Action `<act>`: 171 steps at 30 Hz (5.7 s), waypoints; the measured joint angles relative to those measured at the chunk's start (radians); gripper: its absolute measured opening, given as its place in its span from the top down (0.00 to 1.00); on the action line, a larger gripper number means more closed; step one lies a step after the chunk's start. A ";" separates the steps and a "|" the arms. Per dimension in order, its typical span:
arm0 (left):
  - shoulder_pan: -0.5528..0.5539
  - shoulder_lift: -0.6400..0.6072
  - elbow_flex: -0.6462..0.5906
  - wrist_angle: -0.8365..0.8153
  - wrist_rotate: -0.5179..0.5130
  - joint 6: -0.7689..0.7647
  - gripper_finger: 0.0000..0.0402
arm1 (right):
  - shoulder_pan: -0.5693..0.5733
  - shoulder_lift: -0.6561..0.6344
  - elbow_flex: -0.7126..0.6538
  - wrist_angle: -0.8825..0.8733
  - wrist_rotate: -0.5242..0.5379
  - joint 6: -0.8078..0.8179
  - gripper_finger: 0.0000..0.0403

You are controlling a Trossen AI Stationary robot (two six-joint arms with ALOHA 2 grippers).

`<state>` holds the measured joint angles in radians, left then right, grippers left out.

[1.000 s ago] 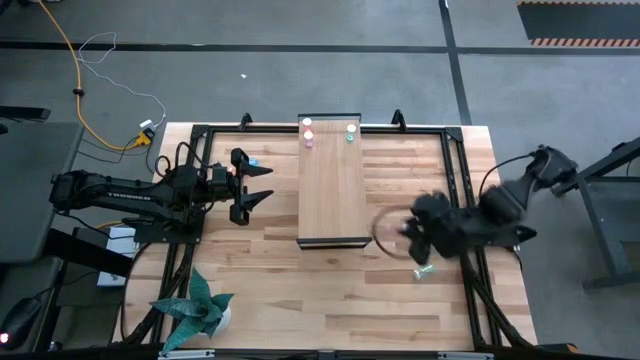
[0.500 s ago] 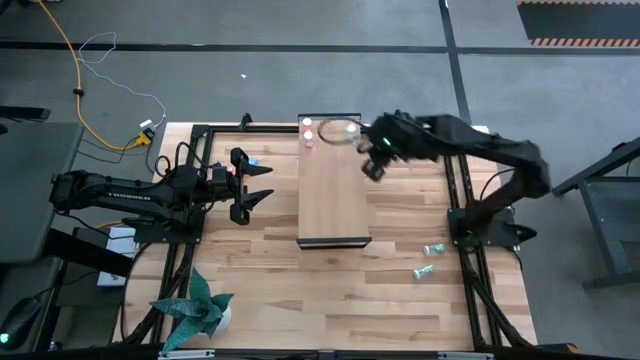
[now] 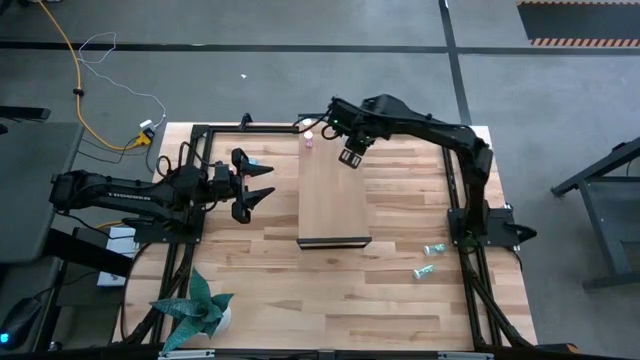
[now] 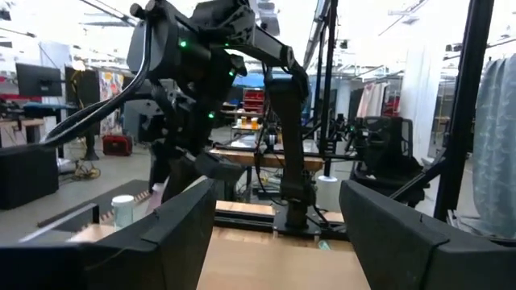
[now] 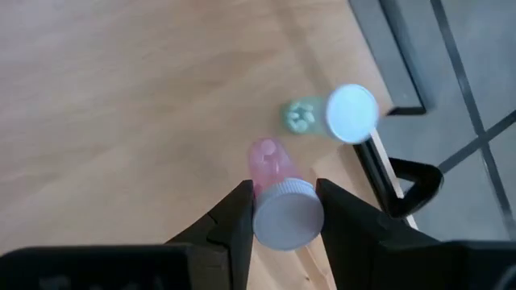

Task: Pick and place medicine bottles onto shelf by color
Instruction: Put the transparent pink pill bottle on the shelf, then put the transparent green pill bottle on the shelf

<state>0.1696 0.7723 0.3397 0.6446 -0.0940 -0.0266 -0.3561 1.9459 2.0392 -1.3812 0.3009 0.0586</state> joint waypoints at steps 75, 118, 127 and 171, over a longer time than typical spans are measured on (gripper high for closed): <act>0.000 0.000 0.000 -0.095 0.030 -0.101 0.37 | -0.037 -0.156 0.006 0.078 -0.155 -0.179 0.51; 0.013 0.035 0.156 -0.701 -0.342 -0.343 0.37 | 0.142 -1.130 -1.699 1.935 -0.114 0.013 0.51; 0.166 0.327 0.469 -1.639 -0.352 -0.643 0.40 | 0.142 -1.130 -1.699 1.925 -0.113 0.013 0.51; 0.632 0.840 0.503 -1.684 -0.156 0.109 0.40 | 0.142 -1.130 -1.698 1.917 -0.113 0.031 0.51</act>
<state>0.8018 1.6119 0.8425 -1.0389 -0.2497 0.0826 -0.2146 0.8158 0.3408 0.5354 0.1879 0.0891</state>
